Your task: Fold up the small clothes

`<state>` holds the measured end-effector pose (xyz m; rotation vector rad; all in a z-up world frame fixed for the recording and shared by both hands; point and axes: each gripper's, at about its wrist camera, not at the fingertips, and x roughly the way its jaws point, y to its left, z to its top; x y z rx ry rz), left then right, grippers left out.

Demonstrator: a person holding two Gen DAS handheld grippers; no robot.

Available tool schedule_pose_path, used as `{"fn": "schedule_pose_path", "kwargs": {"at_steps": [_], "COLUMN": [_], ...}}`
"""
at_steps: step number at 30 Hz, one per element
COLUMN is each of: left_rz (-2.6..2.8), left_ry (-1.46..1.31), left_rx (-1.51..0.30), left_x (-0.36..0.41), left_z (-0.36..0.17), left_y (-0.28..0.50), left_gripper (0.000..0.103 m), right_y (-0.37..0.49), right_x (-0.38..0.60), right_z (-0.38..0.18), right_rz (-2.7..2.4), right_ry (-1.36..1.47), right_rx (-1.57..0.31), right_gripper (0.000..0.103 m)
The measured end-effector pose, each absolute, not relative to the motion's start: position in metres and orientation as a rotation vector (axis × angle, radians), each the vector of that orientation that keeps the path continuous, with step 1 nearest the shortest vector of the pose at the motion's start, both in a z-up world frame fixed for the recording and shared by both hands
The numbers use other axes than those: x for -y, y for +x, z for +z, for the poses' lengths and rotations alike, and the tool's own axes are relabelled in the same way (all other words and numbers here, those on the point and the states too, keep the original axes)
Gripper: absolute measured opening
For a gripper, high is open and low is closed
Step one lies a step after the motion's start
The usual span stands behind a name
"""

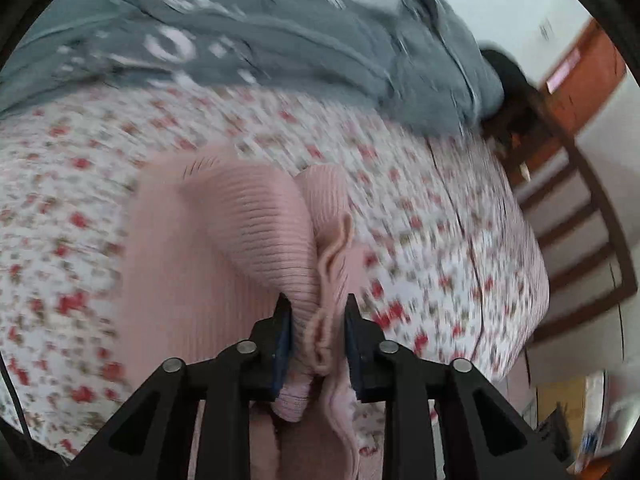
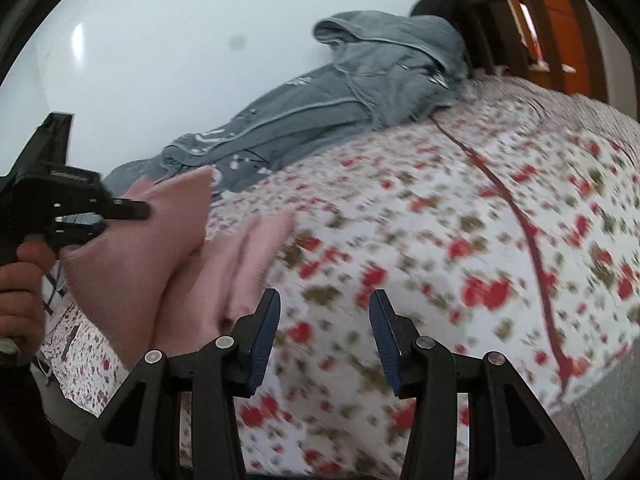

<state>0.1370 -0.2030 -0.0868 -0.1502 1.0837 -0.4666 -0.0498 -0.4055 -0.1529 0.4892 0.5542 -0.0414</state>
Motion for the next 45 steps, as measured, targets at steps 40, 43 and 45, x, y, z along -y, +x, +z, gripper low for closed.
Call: {"fn": "schedule_pose_path", "kwargs": {"at_steps": [40, 43, 45], "left_rz": [-0.551, -0.602, -0.609], "left_ry": [-0.127, -0.152, -0.100], "left_rx": [-0.977, -0.937, -0.951], "left_x": [0.065, 0.081, 0.099], "left_z": [-0.153, -0.146, -0.152], "left_y": [0.098, 0.094, 0.093], "left_gripper": [0.055, 0.056, 0.060], "right_y": [0.014, 0.015, 0.012], "right_x": [0.313, 0.309, 0.313], "right_z": [-0.156, -0.157, -0.154], "right_rz": [0.020, 0.026, 0.033], "right_ry": [0.311, 0.299, 0.318], "right_rx": [-0.588, -0.584, -0.580], "right_gripper": [0.018, 0.020, 0.024]}}
